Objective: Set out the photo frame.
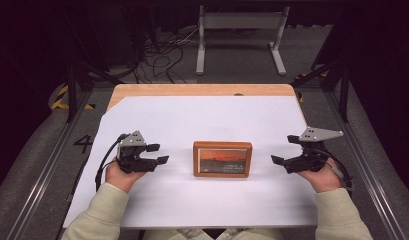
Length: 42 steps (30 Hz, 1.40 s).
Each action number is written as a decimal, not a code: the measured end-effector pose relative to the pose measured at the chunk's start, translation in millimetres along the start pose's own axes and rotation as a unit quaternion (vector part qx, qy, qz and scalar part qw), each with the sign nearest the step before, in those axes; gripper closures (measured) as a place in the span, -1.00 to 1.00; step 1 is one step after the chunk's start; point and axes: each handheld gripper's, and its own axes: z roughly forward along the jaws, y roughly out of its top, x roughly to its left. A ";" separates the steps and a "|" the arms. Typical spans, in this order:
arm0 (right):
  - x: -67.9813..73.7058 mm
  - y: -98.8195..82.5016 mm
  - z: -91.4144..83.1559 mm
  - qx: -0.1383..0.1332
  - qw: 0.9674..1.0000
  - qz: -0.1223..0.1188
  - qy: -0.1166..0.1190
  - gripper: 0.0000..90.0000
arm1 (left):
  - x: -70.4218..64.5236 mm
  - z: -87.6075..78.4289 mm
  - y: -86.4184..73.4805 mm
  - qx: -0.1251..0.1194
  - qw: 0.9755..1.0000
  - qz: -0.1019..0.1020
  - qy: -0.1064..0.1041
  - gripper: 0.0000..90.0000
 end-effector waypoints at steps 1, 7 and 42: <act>-1.8 -0.6 1.1 0.000 1.000 0.000 0.000 -1.00 | 2.2 0.0 -0.6 0.000 1.000 -0.003 0.003 -0.16; -20.1 -11.5 10.6 -0.036 0.999 -0.003 0.009 -1.00 | 9.8 1.9 -3.8 0.002 1.000 -0.012 0.009 -0.23; -19.9 -50.1 58.7 0.089 0.995 0.047 -0.026 -1.00 | 24.3 21.4 -15.8 0.029 0.999 -0.032 0.025 -0.28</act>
